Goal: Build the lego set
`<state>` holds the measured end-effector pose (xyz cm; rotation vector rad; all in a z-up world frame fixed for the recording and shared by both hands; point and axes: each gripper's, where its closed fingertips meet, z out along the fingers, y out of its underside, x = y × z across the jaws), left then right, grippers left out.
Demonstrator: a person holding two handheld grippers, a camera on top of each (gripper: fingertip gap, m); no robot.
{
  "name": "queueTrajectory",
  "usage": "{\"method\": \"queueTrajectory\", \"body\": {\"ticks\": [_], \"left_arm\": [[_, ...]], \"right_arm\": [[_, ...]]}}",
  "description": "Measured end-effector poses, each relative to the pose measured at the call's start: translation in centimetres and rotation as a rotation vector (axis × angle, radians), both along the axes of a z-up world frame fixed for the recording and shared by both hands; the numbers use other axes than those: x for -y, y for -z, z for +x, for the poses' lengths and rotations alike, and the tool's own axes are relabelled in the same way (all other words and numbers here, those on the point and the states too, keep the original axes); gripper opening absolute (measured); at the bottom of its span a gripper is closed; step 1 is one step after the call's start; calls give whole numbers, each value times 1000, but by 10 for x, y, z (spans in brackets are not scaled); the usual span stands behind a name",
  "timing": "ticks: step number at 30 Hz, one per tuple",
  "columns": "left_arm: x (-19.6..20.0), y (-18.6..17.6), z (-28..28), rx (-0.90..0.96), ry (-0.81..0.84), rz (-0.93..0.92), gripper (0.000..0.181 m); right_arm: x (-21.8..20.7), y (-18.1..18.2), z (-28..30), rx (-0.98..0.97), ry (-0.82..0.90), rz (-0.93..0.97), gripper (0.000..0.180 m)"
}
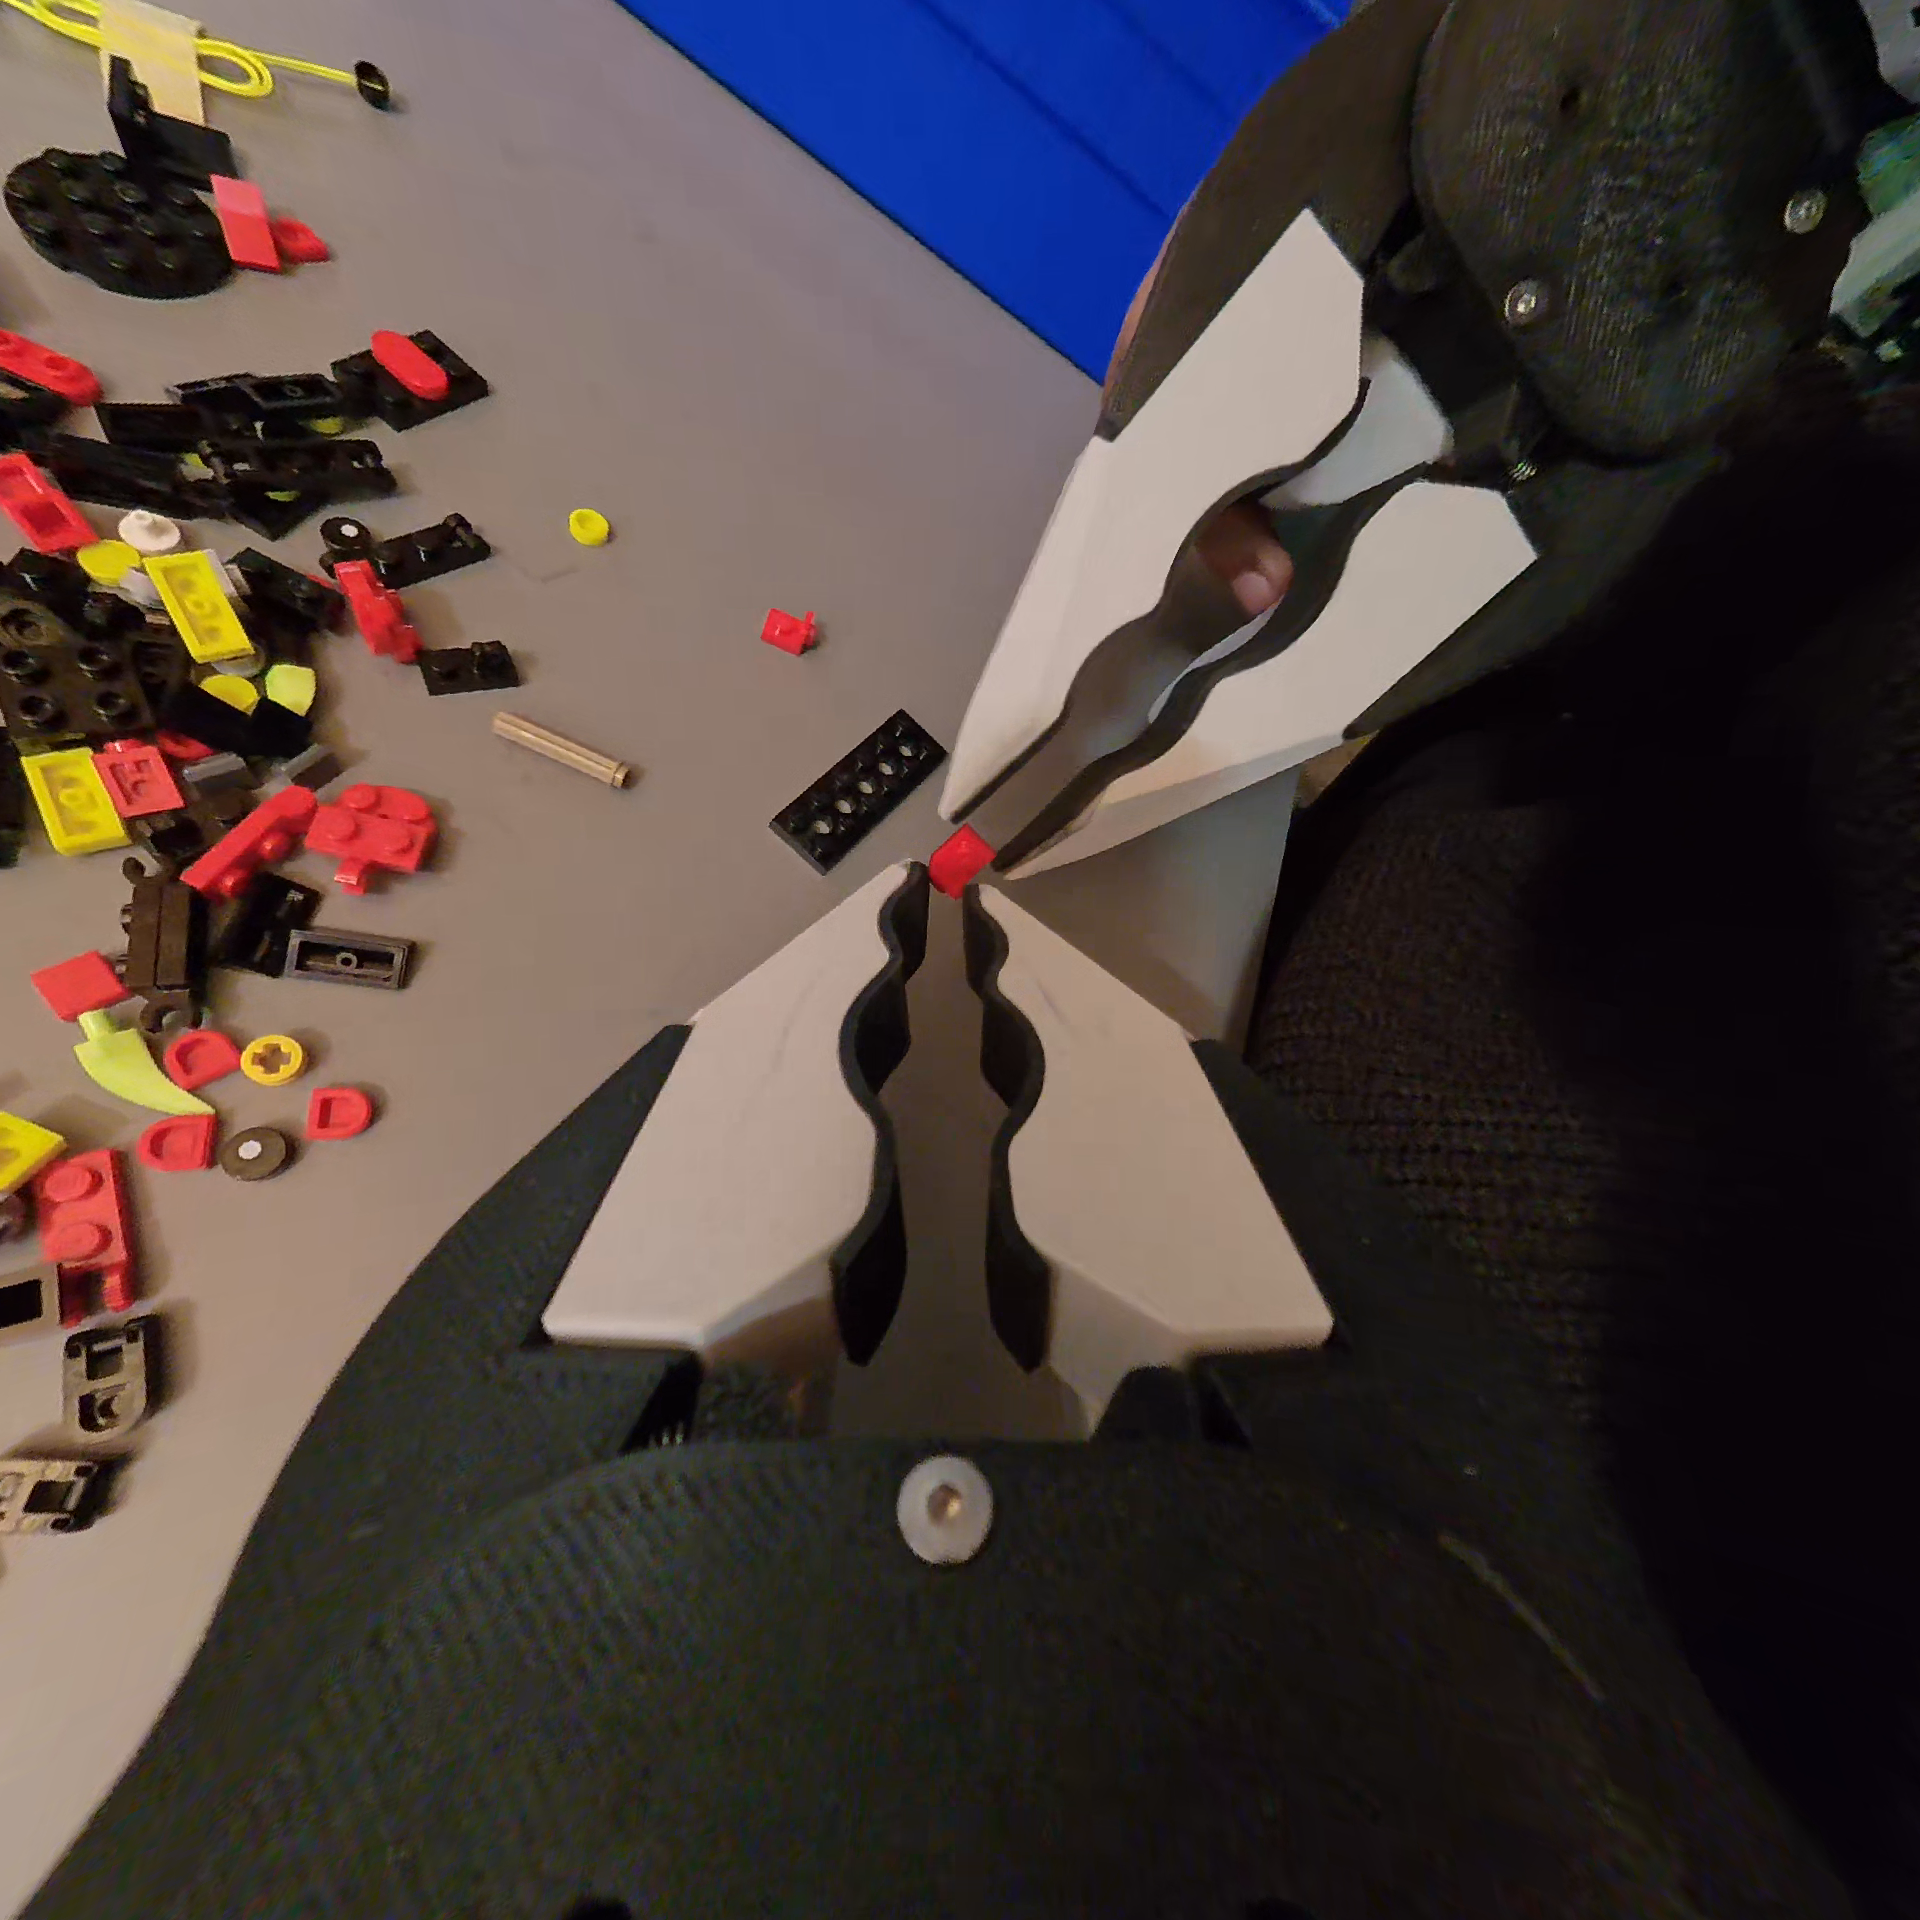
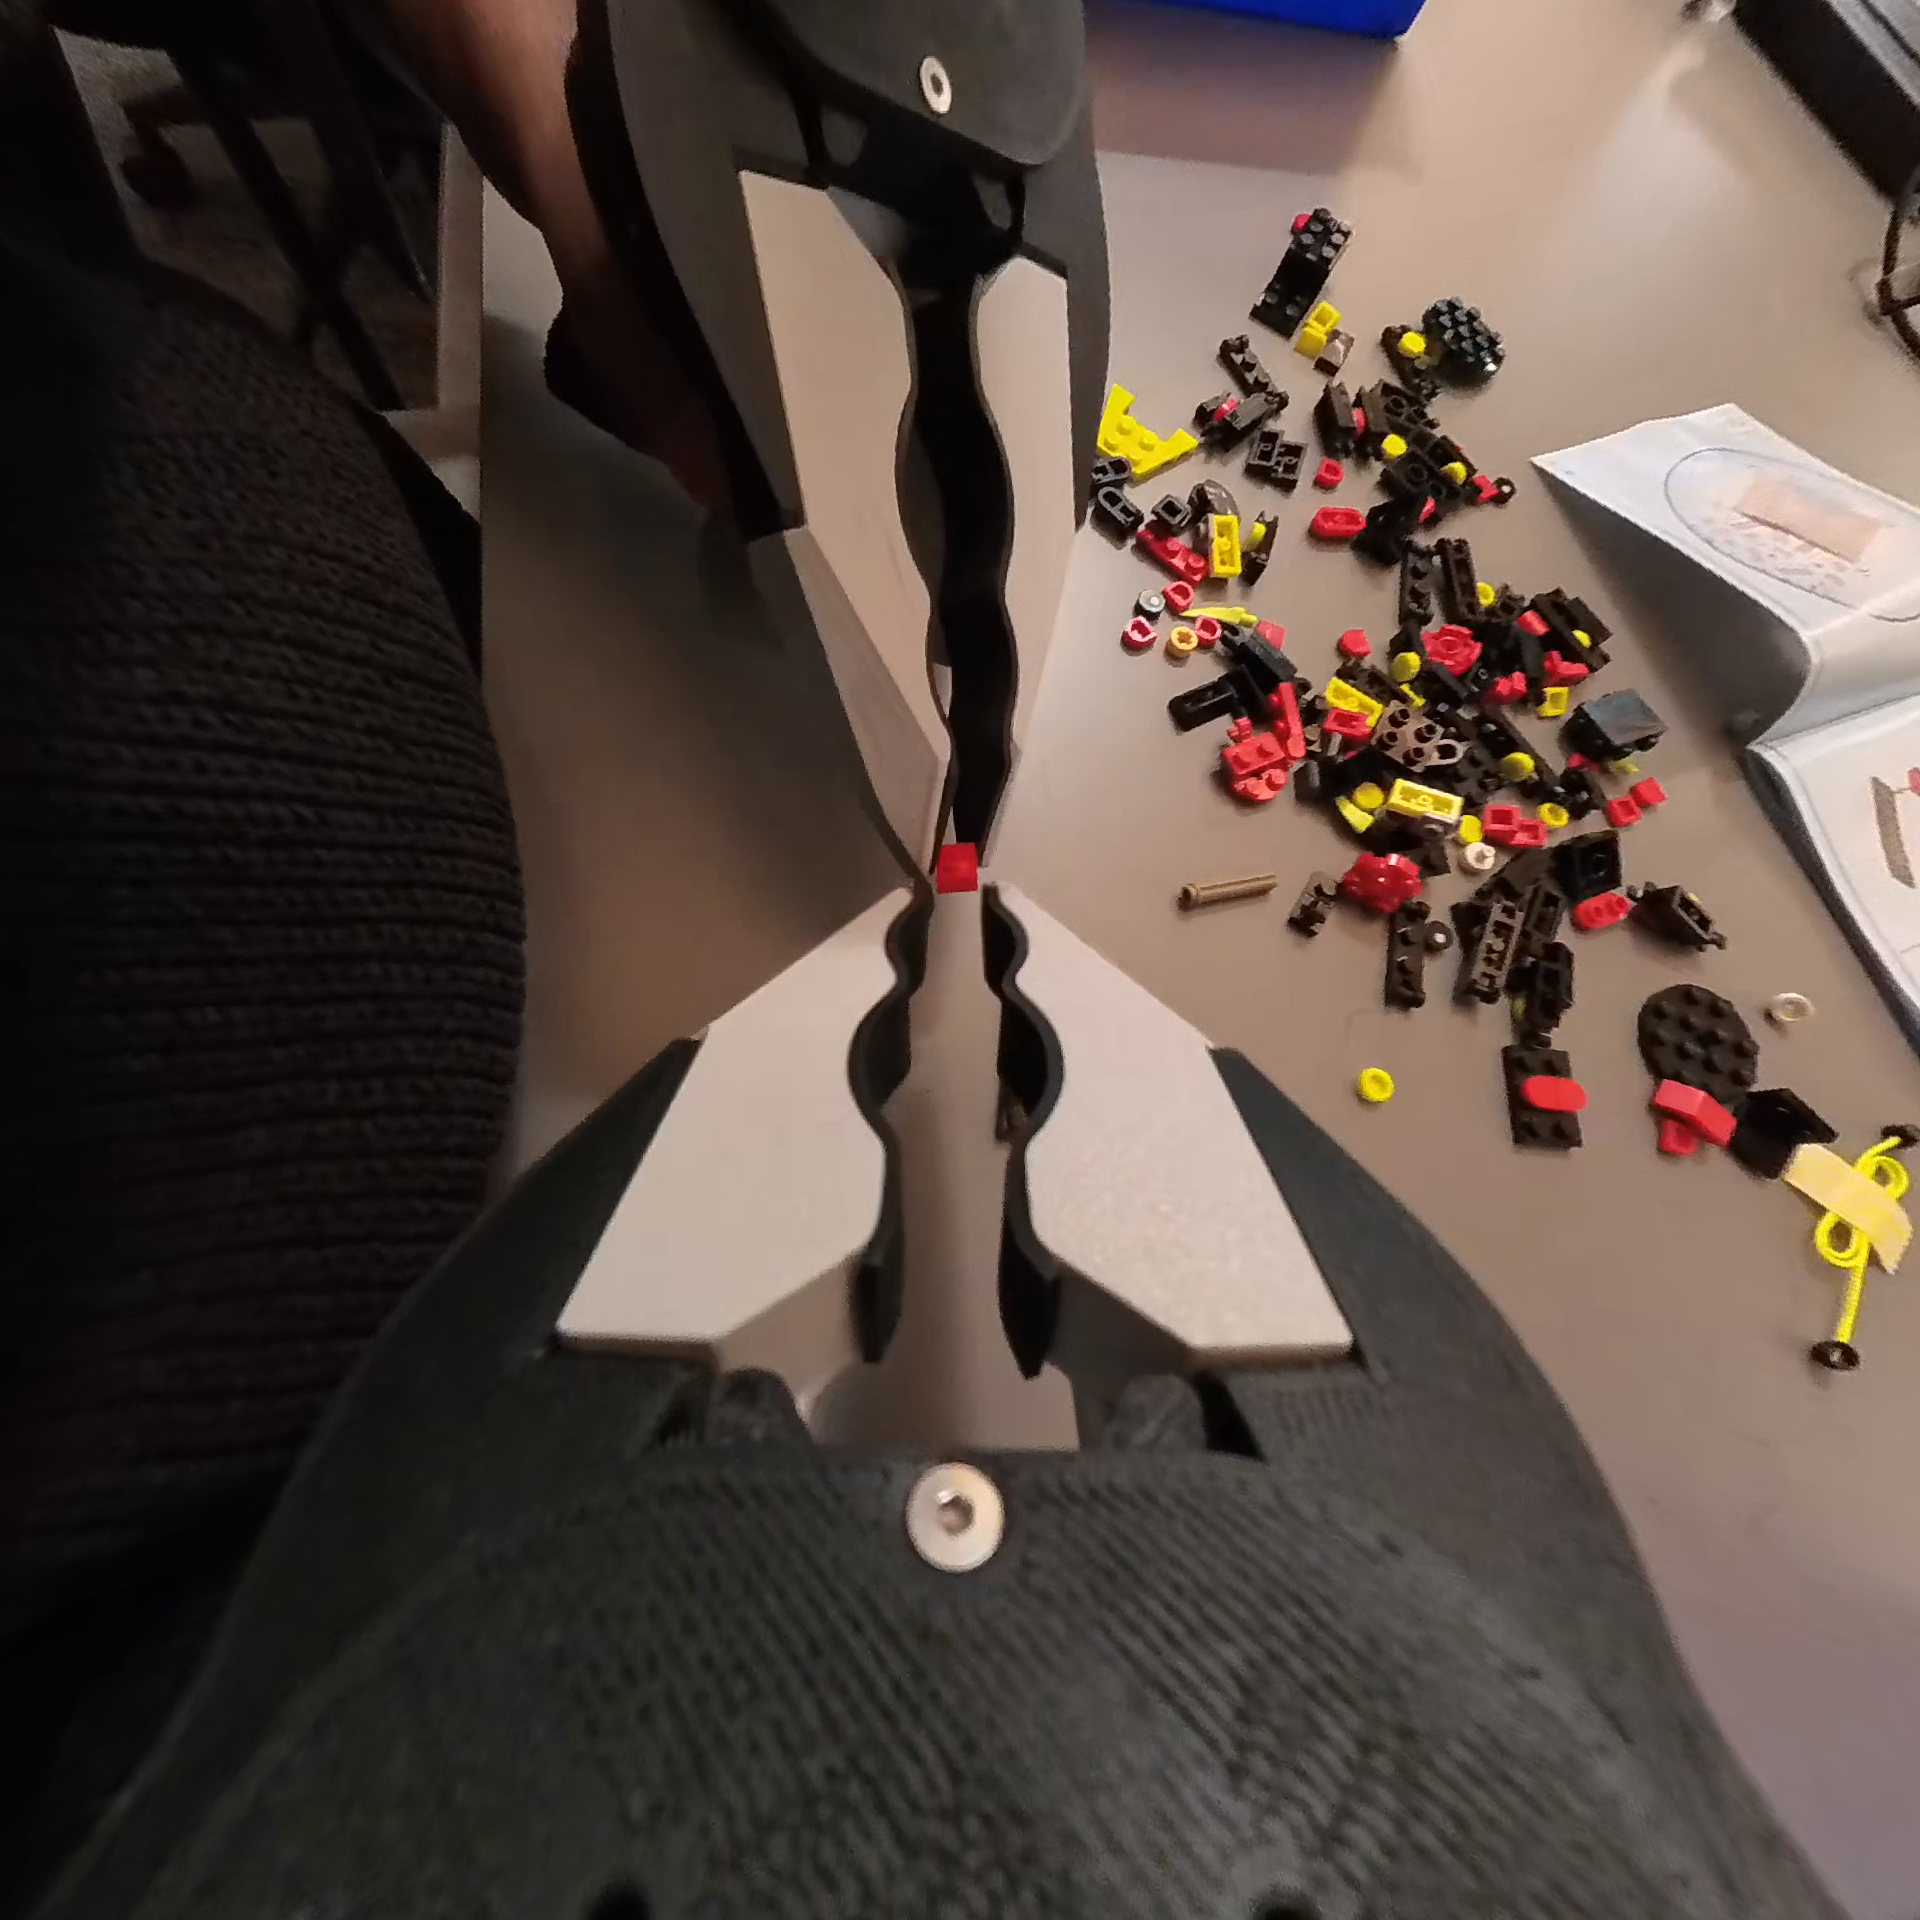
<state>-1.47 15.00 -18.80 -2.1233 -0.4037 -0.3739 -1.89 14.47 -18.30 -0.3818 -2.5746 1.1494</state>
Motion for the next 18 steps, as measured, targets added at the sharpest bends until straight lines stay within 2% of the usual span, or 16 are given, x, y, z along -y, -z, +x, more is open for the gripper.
{"method": "queueTrajectory", "body": {"ticks": [13,18], "left_arm": [[0,3,3,-32,29,-15,4],[2,-3,1,-150,71,9,13]], "right_arm": [[-1,3,4,57,-1,-14,6],[-1,0,6,153,12,-93,6]]}}
